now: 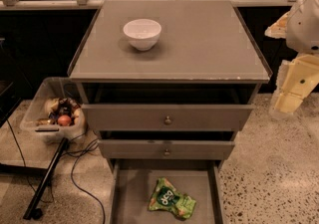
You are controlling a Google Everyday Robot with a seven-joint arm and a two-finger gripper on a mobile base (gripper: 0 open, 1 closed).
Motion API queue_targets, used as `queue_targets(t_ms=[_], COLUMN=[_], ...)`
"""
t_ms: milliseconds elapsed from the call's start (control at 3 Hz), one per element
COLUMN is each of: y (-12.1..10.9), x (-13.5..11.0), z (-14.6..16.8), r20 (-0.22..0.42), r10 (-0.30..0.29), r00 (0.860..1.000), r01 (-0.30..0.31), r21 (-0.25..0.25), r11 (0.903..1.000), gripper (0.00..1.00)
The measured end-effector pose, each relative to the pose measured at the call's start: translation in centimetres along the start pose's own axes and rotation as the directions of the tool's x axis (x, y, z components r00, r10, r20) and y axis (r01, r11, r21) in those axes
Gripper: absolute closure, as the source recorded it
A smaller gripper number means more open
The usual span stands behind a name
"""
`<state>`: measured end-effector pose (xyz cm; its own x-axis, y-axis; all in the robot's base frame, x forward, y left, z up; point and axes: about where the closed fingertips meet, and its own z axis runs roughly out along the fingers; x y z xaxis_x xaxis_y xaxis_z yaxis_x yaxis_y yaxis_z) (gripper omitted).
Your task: Pick green rice chip bag from bottom drawer and place on counter
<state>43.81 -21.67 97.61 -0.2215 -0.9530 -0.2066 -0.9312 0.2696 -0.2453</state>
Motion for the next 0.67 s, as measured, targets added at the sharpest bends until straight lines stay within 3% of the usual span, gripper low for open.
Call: queue_targets(t_ms=[667], y=[0.70], x=[-0.06], z=[0.52], r20=[0.033], r10=[-0.010], r00=[0.999], r01=[0.010], r21=[0.013], r11=[0.9999], gripper=[0.00])
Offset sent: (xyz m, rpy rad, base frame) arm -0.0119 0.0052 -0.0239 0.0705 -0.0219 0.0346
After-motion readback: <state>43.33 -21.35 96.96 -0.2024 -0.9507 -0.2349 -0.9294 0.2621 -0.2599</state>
